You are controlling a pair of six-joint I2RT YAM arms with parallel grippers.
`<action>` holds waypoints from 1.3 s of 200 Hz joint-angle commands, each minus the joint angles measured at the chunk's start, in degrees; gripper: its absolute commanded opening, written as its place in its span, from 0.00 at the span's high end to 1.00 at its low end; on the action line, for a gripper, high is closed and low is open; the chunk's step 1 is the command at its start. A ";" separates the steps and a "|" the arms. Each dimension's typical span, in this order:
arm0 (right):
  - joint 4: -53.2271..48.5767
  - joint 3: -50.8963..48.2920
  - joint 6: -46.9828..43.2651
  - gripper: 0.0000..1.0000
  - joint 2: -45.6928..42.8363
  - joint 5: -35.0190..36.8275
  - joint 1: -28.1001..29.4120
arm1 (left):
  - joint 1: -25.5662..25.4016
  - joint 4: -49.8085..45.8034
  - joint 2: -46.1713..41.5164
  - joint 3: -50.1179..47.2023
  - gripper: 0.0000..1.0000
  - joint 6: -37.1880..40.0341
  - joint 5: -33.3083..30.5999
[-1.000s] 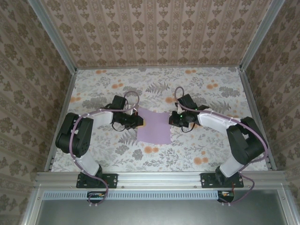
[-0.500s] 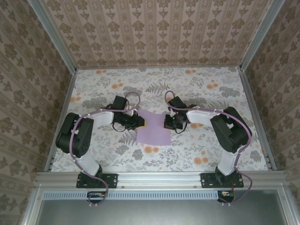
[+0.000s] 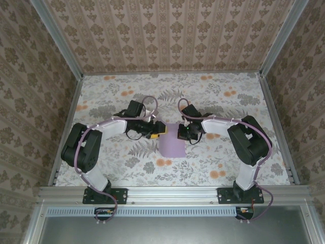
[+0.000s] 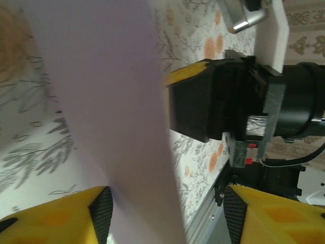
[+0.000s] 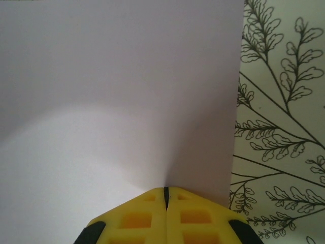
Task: Fold a paper plane with a square sheet of paper (fold left side to right side)
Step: First fold in half a square sheet of paper at the center of the table.
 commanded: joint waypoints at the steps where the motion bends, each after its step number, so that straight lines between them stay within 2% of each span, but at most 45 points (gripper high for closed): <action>1: -1.60 -2.28 -0.18 0.96 0.45 1.64 0.74 | -0.96 1.56 0.83 1.90 0.36 -0.78 2.21; 96: 1.96 -3.09 0.55 0.94 -4.23 1.02 0.66 | -1.81 3.56 3.94 2.38 0.36 -1.88 2.02; 183: 2.27 -4.04 0.52 0.77 -12.57 2.15 -0.64 | -2.07 5.47 5.74 2.23 0.38 -2.82 2.04; 213: 5.76 -6.23 2.75 0.68 -15.67 -0.36 -1.61 | -2.10 5.38 6.08 2.25 0.43 -2.76 1.84; 246: 11.27 -8.98 4.96 0.53 -17.43 -5.04 -2.57 | -2.08 5.10 6.34 2.20 0.57 -2.98 1.13; 260: 12.44 -9.04 5.33 0.50 -16.89 -7.36 -2.59 | -2.14 5.32 6.52 2.18 0.63 -3.17 1.08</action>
